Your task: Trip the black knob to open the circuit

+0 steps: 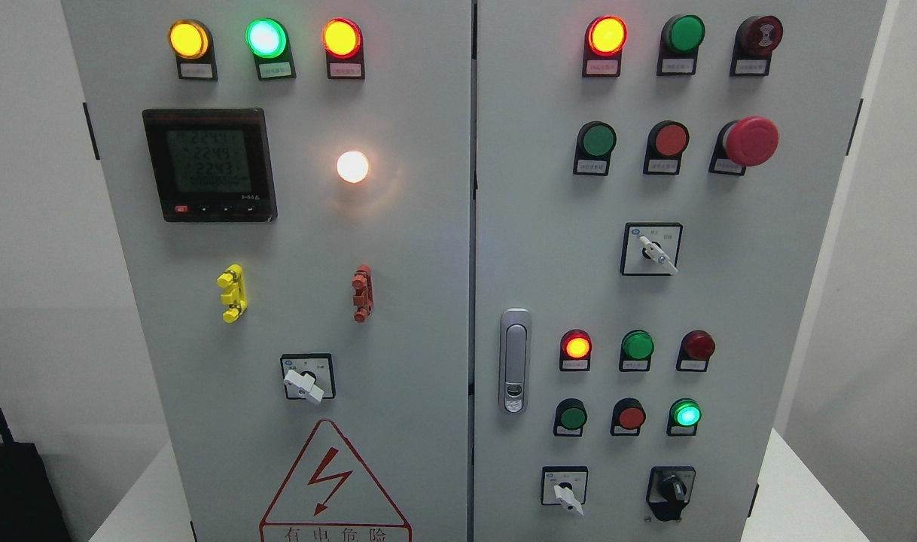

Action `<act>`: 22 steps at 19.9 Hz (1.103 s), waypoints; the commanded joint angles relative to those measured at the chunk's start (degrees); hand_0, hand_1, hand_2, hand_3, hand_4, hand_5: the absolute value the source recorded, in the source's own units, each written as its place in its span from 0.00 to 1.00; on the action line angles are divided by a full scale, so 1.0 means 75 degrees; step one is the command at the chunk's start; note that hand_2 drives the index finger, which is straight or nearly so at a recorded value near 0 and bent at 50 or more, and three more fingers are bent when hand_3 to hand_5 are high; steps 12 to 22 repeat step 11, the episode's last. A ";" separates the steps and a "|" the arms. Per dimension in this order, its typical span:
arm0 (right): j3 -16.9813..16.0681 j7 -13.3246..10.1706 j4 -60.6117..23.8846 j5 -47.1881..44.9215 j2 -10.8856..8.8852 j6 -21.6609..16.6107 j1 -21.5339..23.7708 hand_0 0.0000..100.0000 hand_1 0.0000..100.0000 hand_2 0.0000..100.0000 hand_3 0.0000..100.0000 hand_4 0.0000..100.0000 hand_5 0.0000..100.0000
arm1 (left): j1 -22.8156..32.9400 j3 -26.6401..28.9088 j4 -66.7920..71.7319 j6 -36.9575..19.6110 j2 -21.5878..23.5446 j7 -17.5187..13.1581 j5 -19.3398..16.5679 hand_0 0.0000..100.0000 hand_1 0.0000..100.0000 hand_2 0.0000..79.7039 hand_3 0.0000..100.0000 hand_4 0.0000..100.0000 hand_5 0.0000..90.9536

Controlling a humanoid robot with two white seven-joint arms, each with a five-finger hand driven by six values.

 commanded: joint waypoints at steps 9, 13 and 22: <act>0.0019 0.0040 -0.0209 0.0005 -0.0032 -0.0106 -0.0042 0.00 0.00 0.00 0.00 0.00 0.00 | -0.0016 0.0019 0.0001 -0.0026 0.0001 -0.0003 0.0018 0.12 0.39 0.00 0.00 0.00 0.00; 0.0019 0.0040 -0.0209 0.0005 -0.0032 -0.0106 -0.0030 0.00 0.00 0.00 0.00 0.00 0.00 | -0.0016 0.0019 0.0001 -0.0026 0.0001 -0.0003 0.0018 0.12 0.39 0.00 0.00 0.00 0.00; 0.0019 0.0040 -0.0209 0.0005 -0.0032 -0.0106 -0.0030 0.00 0.00 0.00 0.00 0.00 0.00 | -0.0016 0.0019 0.0001 -0.0026 0.0001 -0.0003 0.0018 0.12 0.39 0.00 0.00 0.00 0.00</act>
